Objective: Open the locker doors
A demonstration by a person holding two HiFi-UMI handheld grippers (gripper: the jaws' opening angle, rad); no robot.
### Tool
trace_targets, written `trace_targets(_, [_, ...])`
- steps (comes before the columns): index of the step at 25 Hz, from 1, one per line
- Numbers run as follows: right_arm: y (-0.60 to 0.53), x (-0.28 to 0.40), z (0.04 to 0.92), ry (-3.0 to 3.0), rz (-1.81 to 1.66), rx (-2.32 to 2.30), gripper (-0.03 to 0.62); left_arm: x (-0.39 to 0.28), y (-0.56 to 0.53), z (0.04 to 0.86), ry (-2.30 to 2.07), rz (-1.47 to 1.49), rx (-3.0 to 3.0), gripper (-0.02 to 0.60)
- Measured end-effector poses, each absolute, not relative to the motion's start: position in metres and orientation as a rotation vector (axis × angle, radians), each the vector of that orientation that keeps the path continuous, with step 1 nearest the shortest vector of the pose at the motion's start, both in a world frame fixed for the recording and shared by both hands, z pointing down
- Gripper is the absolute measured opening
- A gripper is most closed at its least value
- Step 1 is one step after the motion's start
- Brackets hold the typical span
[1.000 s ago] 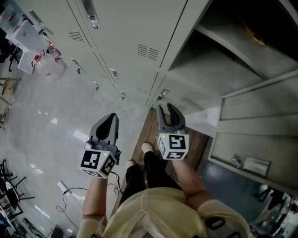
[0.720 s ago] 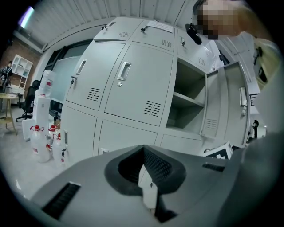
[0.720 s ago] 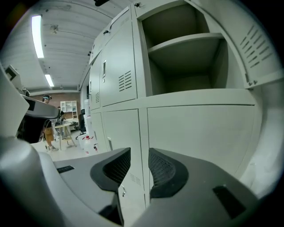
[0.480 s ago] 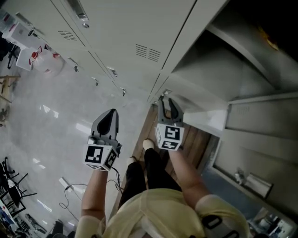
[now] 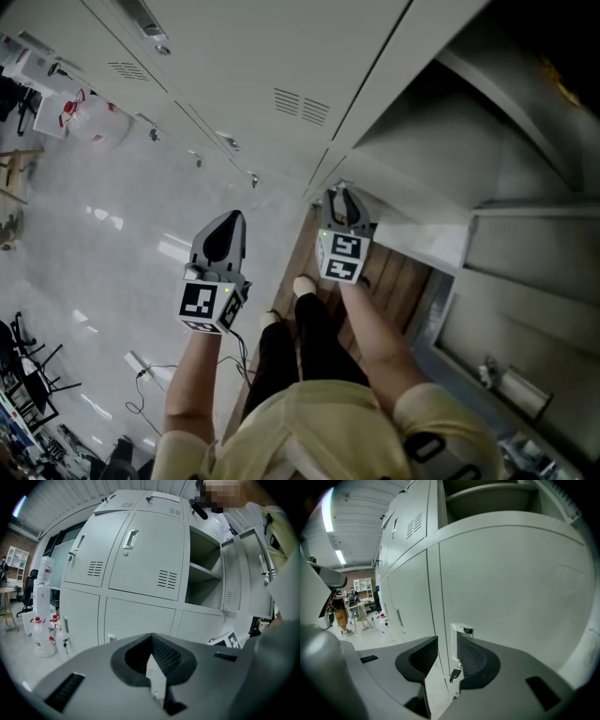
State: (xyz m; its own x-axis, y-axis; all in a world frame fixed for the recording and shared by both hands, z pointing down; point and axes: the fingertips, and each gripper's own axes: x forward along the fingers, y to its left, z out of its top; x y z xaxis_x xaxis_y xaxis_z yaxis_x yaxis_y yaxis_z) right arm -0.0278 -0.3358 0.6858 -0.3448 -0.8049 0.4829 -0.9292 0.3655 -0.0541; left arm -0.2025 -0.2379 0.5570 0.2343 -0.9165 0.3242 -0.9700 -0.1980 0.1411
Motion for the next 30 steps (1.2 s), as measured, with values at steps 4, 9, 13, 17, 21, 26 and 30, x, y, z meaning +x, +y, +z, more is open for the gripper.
trace_targets(4, [-0.345,-0.028,0.696,-2.227,0.488,1.544,0.121,-0.205,-0.238,0.562,-1.757,0.261,2.206,-0.006])
trace_targets(9, [-0.354,-0.033,0.704,-2.205,0.507,1.553,0.122,-0.203,-0.24,0.569,-1.747,0.26,2.194,-0.006])
trace_targets(13, [-0.36,-0.036,0.712,-2.18,0.535,1.56,0.123,-0.2,-0.241,0.571,-1.74,0.263,2.202,-0.006])
trace_targets(17, [-0.365,-0.039,0.711,-2.182,0.522,1.56,0.123,-0.2,-0.236,0.57,-1.731,0.258,2.201,-0.006])
trace_targets(21, [-0.362,-0.04,0.711,-2.174,0.559,1.561,0.123,-0.202,-0.23,0.57,-1.717,0.253,2.191,-0.006])
trace_targets(26, [-0.344,-0.044,0.709,-2.183,0.568,1.538,0.123,-0.204,-0.221,0.568,-1.714,0.248,2.204,-0.006])
trace_targets(30, [-0.324,-0.043,0.712,-2.176,0.556,1.527,0.123,-0.204,-0.214,0.565,-1.714,0.247,2.224,-0.006])
